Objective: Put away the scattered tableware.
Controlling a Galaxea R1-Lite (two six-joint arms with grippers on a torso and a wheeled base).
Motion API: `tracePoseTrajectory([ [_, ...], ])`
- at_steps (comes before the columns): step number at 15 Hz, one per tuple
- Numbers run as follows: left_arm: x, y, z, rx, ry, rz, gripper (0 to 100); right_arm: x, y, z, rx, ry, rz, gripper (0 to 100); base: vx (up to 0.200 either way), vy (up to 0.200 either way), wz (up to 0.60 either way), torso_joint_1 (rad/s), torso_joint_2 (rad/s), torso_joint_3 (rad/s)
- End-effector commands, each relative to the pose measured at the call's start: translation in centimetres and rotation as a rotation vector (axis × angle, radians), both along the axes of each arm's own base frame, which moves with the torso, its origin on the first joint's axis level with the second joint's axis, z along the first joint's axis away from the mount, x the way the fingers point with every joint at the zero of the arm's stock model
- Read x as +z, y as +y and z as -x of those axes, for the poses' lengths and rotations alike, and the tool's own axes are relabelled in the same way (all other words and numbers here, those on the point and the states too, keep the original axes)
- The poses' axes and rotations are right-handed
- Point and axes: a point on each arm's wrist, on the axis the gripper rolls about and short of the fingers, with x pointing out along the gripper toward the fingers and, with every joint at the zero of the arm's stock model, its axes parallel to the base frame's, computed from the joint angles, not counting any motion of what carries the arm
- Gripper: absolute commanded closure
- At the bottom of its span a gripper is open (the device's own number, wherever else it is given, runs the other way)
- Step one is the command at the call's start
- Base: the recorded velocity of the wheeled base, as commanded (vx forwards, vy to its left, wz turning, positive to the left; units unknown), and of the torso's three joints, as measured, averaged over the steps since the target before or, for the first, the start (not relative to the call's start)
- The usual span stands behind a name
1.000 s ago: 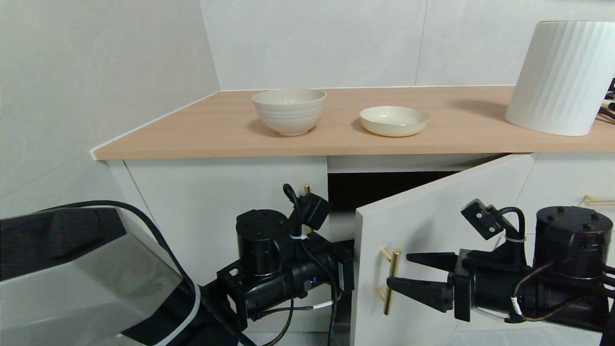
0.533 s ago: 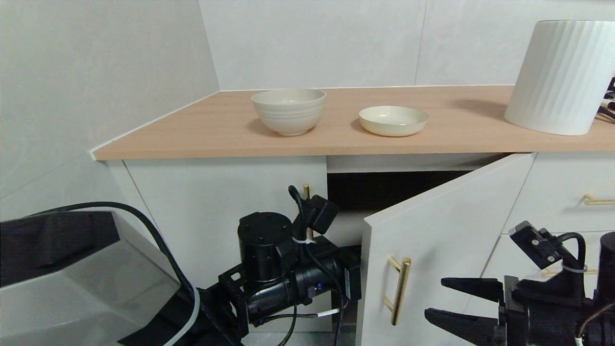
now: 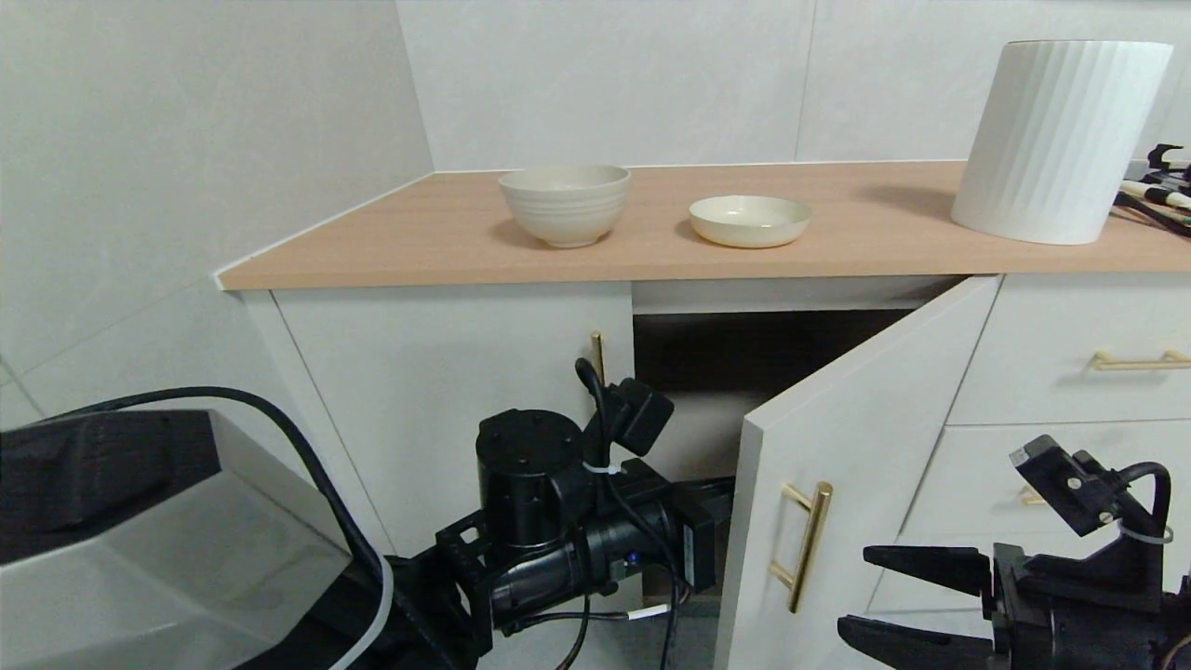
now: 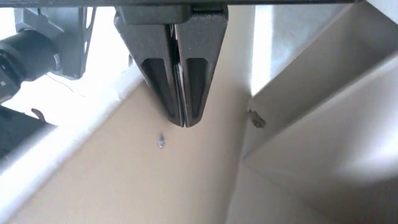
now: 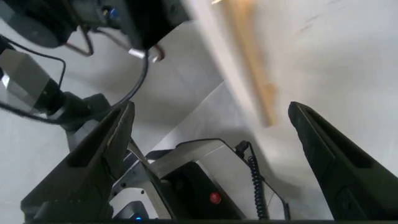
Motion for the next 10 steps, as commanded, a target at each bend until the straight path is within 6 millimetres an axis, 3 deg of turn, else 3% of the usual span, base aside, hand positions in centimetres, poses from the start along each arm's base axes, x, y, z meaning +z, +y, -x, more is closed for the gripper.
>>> tracePoseTrajectory([
  [1, 0.3, -0.4, -0.4, 0.002, -0.008, 0.008, 100, 0.0, 0.1, 0.1, 0.01, 0.0, -0.001, 0, 0.0, 0.0, 0.0, 0.0, 0.0, 0.0],
  [9, -0.3, -2.2, -2.7, 0.015, 0.036, -0.035, 100, 0.1, 0.6, 1.9, 0.095, -0.007, -0.005, 0, 0.0, 0.0, 0.0, 0.0, 0.0, 0.0],
  [10, 0.0, -2.4, -2.9, 0.015, 0.036, -0.029, 100, 0.2, 0.5, 2.1, 0.096, -0.002, -0.002, 0, -0.2, 0.0, 0.0, 0.002, 0.0, 0.002],
])
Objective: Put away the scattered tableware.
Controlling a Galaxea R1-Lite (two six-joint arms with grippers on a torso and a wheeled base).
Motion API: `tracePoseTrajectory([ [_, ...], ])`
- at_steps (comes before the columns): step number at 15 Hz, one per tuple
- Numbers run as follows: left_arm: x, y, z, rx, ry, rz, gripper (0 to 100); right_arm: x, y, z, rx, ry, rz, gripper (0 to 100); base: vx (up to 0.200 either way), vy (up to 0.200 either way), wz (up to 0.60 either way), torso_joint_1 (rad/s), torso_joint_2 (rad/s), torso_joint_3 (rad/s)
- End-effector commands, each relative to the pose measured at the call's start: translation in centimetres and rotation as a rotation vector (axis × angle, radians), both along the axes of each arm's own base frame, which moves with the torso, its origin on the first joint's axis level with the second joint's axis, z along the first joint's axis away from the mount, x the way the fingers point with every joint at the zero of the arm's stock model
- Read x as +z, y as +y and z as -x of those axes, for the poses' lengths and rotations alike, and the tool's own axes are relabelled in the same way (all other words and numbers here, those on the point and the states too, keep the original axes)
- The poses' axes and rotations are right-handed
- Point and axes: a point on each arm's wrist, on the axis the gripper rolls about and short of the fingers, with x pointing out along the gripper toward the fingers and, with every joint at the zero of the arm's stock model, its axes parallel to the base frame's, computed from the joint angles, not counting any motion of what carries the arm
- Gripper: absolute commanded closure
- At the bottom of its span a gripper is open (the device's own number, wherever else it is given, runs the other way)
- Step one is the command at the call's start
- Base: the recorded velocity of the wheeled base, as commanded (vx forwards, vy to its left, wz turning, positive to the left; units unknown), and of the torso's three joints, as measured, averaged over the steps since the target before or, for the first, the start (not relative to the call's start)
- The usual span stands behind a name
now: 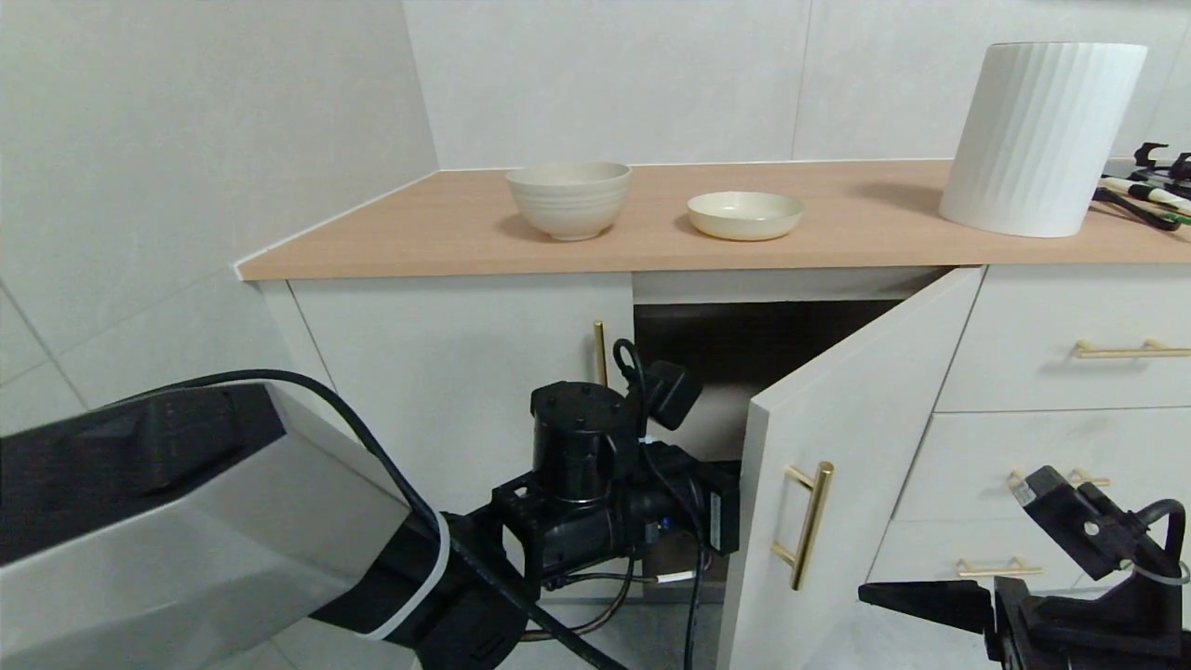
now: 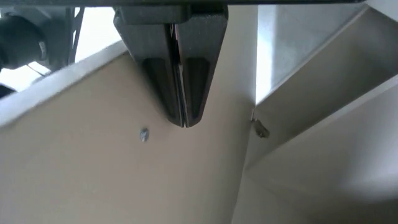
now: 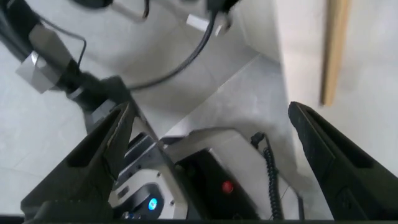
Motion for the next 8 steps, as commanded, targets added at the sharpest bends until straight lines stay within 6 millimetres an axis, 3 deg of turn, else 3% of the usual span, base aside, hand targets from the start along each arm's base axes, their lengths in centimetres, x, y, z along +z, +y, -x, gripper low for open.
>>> tracePoseTrajectory([
  [1, 0.4, -0.4, -0.5, 0.002, -0.005, 0.007, 100, 0.4, -0.1, 0.4, 0.009, -0.018, -0.013, 0, -0.2, 0.0, 0.0, -0.002, 0.0, 0.002],
  [4, 0.1, -1.0, -1.5, 0.011, 0.009, -0.007, 100, 0.5, -0.2, 0.5, 0.011, -0.022, -0.015, 0, -0.2, 0.0, 0.0, 0.012, 0.0, -0.004],
  [8, 0.1, -0.9, -2.3, 0.027, 0.031, -0.027, 100, 1.0, 0.0, 1.7, 0.064, -0.043, -0.033, 0, 0.0, 0.0, 0.0, 0.0, 0.0, 0.0],
])
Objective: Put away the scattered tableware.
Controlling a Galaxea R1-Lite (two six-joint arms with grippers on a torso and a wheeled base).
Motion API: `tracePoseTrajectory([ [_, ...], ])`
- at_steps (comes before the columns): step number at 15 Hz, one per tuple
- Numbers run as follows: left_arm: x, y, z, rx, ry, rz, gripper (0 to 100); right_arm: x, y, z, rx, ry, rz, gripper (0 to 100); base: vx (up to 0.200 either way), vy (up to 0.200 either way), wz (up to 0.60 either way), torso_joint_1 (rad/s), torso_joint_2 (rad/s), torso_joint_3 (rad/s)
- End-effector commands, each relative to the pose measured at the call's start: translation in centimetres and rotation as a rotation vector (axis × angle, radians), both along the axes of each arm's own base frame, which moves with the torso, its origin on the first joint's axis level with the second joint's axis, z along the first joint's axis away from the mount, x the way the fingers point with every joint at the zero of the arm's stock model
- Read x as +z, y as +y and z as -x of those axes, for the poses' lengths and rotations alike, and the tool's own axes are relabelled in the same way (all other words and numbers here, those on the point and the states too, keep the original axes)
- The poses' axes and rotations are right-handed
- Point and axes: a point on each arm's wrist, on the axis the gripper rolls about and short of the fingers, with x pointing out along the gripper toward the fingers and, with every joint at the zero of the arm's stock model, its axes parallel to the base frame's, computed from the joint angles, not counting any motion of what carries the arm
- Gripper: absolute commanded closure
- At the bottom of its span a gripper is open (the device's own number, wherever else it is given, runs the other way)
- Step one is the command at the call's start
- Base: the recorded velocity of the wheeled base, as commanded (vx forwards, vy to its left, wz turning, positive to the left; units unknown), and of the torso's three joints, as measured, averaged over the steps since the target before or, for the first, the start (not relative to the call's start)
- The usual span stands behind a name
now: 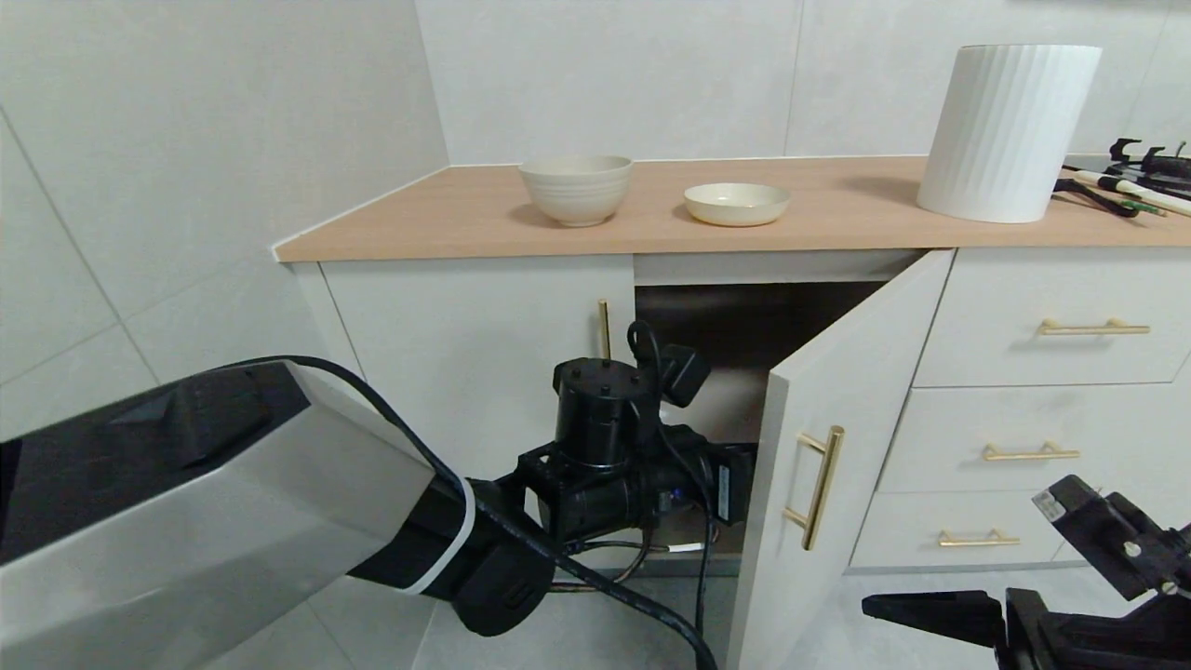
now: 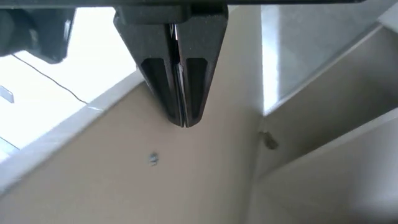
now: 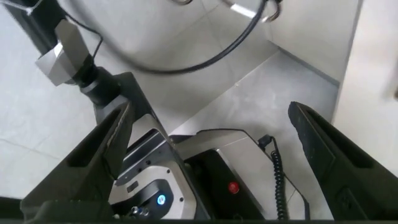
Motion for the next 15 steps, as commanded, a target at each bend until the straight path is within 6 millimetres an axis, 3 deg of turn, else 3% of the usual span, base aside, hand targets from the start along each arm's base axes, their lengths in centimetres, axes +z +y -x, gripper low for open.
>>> tracePoseTrajectory([
  [1, -0.1, -0.1, -0.1, 0.0, 0.002, -0.002, 100, 0.5, -0.1, 0.7, 0.023, -0.017, -0.014, 0, 0.0, 0.0, 0.0, 0.0, 0.0, 0.0],
  [4, 0.1, -0.7, -0.2, -0.006, 0.01, -0.01, 100, 0.7, -0.1, 1.1, 0.043, -0.023, -0.019, 0, 0.0, 0.0, 0.0, 0.0, 0.0, 0.0],
  [6, 1.1, -2.6, 1.0, -0.054, -0.001, -0.003, 100, 1.2, -0.3, 1.6, 0.055, -0.049, -0.04, 0, 0.0, 0.0, 0.0, 0.0, 0.0, 0.0],
  [8, 3.8, -6.3, 6.1, -0.202, -0.029, 0.028, 100, 2.3, -0.8, 3.0, 0.093, -0.109, -0.096, 0, 0.0, 0.0, 0.0, 0.0, 0.0, 0.0],
  [9, 4.5, -7.1, 8.2, -0.252, -0.031, 0.036, 100, 2.8, -0.9, 3.6, 0.122, -0.126, -0.115, 0, 0.0, 0.0, 0.0, 0.0, 0.0, 0.0],
  [11, 4.0, -5.0, 7.8, -0.199, -0.017, 0.008, 100, 2.5, -1.0, 3.8, 0.136, -0.084, -0.081, 0, 0.0, 0.0, 0.0, 0.0, 0.0, 0.0],
  [13, 4.2, -0.8, 5.4, -0.075, -0.011, -0.001, 100, 2.5, -0.8, 3.6, 0.152, -0.07, -0.074, 0, 0.0, 0.0, 0.0, 0.0, 0.0, 0.0],
  [14, 4.5, 2.7, 4.3, 0.009, -0.01, -0.007, 100, 2.7, -0.5, 3.2, 0.141, -0.065, -0.069, 0, 0.0, 0.0, 0.0, 0.0, 0.0, 0.0],
  [15, 4.6, 3.8, 4.1, 0.037, -0.013, -0.011, 100, 2.7, -0.3, 2.9, 0.133, -0.06, -0.065, 0, 0.0, 0.0, 0.0, 0.0, 0.0, 0.0],
])
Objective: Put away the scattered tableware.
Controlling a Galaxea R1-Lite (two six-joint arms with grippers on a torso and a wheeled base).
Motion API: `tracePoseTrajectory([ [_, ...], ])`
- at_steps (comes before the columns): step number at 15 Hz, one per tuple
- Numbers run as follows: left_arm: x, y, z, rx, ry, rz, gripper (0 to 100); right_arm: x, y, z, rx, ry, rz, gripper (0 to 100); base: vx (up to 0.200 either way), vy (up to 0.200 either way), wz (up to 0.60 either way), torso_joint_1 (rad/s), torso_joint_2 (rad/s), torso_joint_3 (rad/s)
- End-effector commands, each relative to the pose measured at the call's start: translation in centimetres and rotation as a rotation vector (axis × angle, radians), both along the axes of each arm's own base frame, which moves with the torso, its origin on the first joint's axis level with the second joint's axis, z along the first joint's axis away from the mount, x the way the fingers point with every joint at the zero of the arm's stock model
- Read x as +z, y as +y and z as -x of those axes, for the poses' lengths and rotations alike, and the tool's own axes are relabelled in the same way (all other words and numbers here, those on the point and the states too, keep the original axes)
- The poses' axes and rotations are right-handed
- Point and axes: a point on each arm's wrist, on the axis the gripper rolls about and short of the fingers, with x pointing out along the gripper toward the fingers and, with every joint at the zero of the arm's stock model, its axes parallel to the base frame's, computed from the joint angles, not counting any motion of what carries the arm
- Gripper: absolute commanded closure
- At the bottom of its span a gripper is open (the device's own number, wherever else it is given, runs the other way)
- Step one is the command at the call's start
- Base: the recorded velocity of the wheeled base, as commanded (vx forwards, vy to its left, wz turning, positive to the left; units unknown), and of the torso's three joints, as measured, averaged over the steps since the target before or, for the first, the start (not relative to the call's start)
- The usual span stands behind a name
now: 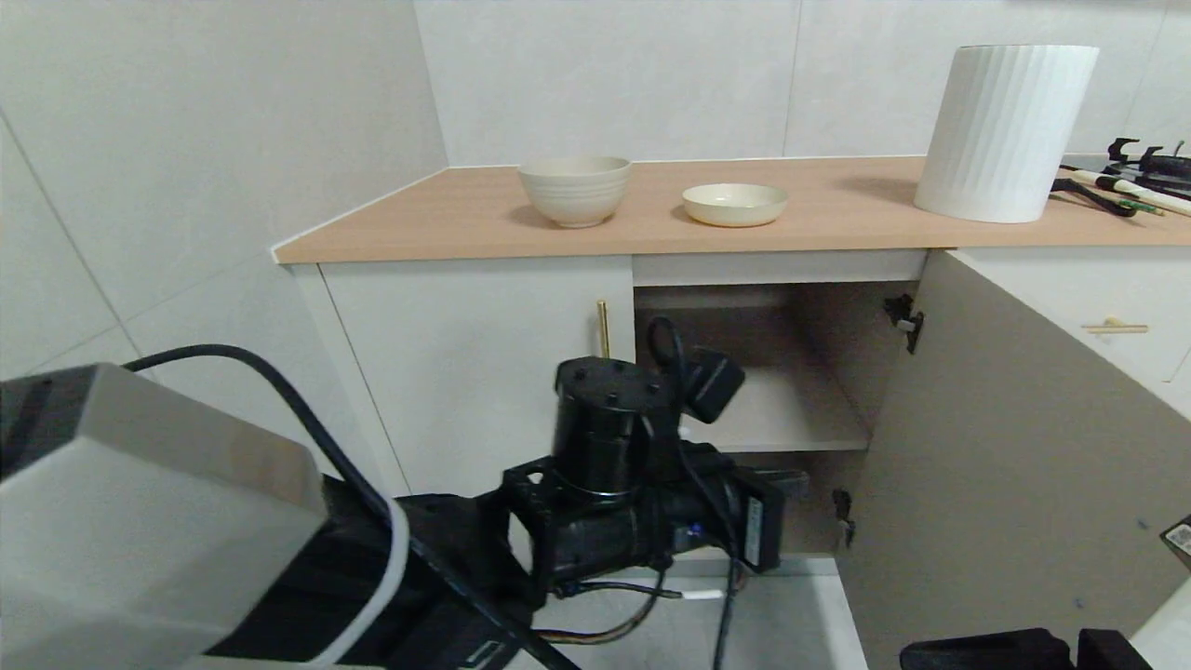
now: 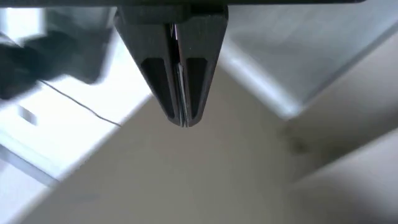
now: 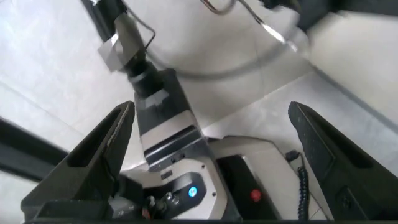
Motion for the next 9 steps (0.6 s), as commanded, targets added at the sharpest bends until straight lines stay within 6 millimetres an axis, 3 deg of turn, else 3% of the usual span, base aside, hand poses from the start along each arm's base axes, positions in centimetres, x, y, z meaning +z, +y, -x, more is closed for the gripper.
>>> tracePoseTrajectory([
  [1, 1.4, 6.1, -0.7, 0.146, -0.029, -0.002, 100, 0.3, 0.7, -1.4, -0.043, 0.011, 0.013, 0, 0.0, 0.0, 0.0, 0.0, 0.0, 0.0],
  [2, 1.6, 9.8, -1.0, 0.262, -0.079, -0.058, 100, 0.6, 1.4, -3.2, -0.119, 0.026, 0.036, 0, 0.0, 0.0, 0.0, 0.0, 0.0, 0.0],
  [3, 1.6, 9.8, -1.0, 0.262, -0.079, -0.058, 100, 0.6, 1.4, -3.2, -0.119, 0.026, 0.036, 0, 0.0, 0.0, 0.0, 0.0, 0.0, 0.0],
  [4, 2.6, 13.1, -0.4, 0.453, -0.139, -0.103, 100, 1.4, 2.9, -6.0, -0.216, 0.014, 0.06, 0, 0.0, 0.0, 0.0, 0.0, 0.0, 0.0],
  [6, 3.4, 15.6, 0.0, 0.618, -0.166, -0.114, 100, 1.9, 4.6, -9.7, -0.362, -0.01, 0.124, 0, 0.0, 0.0, 0.0, 0.0, 0.0, 0.0],
  [9, 5.0, 19.4, 0.7, 0.732, -0.197, -0.081, 100, 3.3, 6.6, -14.7, -0.531, -0.089, 0.174, 0, 0.0, 0.0, 0.0, 0.0, 0.0, 0.0],
])
